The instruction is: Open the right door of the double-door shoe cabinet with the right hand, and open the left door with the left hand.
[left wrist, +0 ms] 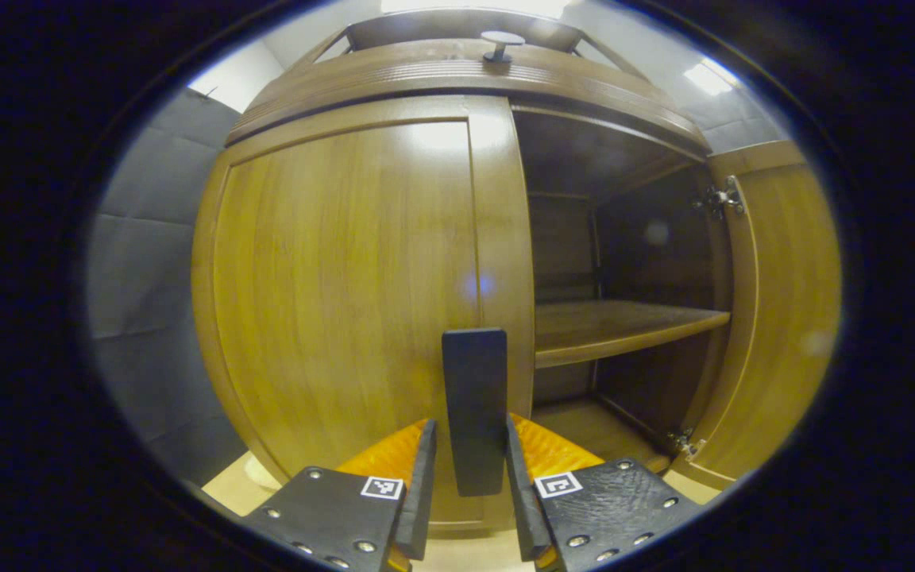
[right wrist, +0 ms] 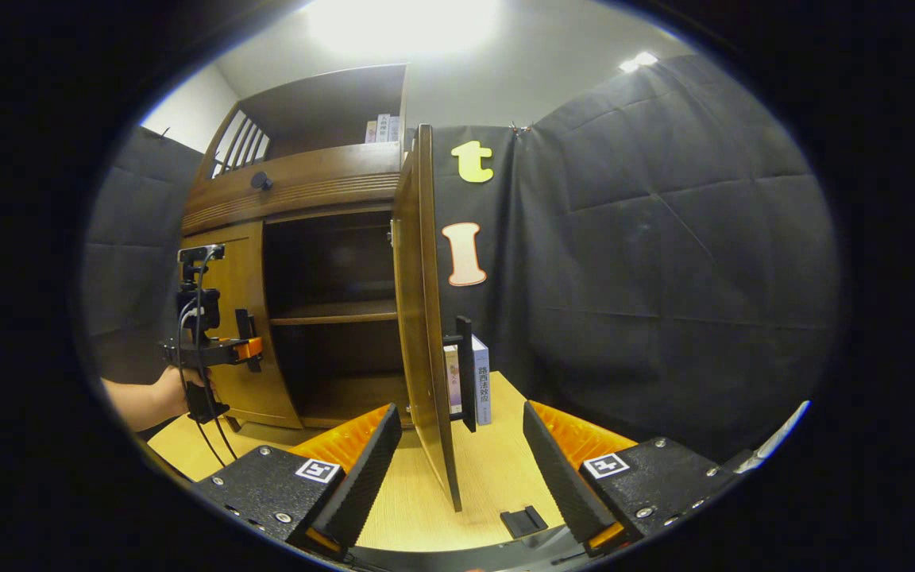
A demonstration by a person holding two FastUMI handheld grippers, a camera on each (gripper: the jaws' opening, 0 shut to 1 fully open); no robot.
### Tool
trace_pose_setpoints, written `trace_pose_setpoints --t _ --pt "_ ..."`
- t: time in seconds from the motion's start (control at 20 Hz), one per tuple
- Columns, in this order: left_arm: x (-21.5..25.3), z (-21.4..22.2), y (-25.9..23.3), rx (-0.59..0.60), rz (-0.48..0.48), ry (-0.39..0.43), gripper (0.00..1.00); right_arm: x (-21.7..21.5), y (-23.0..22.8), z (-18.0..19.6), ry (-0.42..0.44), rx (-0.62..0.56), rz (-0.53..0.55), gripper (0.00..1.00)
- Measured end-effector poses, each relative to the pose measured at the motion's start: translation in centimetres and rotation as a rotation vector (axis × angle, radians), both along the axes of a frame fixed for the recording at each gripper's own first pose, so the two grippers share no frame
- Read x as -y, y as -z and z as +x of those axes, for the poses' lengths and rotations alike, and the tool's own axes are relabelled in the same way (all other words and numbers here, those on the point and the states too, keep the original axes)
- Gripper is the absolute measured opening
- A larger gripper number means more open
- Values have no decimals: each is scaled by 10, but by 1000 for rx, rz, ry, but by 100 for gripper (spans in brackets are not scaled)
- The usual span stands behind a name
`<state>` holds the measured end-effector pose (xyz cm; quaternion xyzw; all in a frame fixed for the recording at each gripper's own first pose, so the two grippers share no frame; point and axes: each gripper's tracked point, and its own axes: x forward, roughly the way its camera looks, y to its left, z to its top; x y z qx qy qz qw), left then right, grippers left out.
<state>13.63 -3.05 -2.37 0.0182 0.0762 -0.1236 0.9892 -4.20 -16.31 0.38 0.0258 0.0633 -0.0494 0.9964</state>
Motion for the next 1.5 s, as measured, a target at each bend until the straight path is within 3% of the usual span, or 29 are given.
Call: trace_pose_setpoints --t 0.25,0.3,0.5,0.55,0.6,0.75,1.1,1.25,1.35,1.4,1.5 --pt "-2 -6 0 6 -9 -72 16 0 5 6 -49 1 13 95" --pt "-2 -7 0 5 -13 -75 26 0 5 7 -59 2 15 95" --pt "-3 -12 -2 6 -10 -70 26 -3 5 11 -99 10 16 95" --pt "-4 -12 -3 8 -13 -68 20 -4 5 11 -104 12 17 95" --pt "-3 -10 -4 8 -18 -67 26 -6 6 12 -106 11 20 95" --pt "-4 -14 -11 11 -24 -54 26 -12 6 11 -103 10 28 95" --pt "-10 -19 -25 0 -40 -7 15 -38 7 -6 -89 10 44 95" --pt "-12 -20 -29 0 -50 6 20 -49 5 -10 -87 9 58 95" --pt "-13 -20 -32 -1 -56 14 16 -55 3 -13 -83 12 56 95" --pt "-14 -21 -34 -2 -61 18 20 -58 1 -13 -83 14 54 95" --pt "-16 -21 -36 -5 -68 27 20 -67 -1 -15 -86 17 55 95"
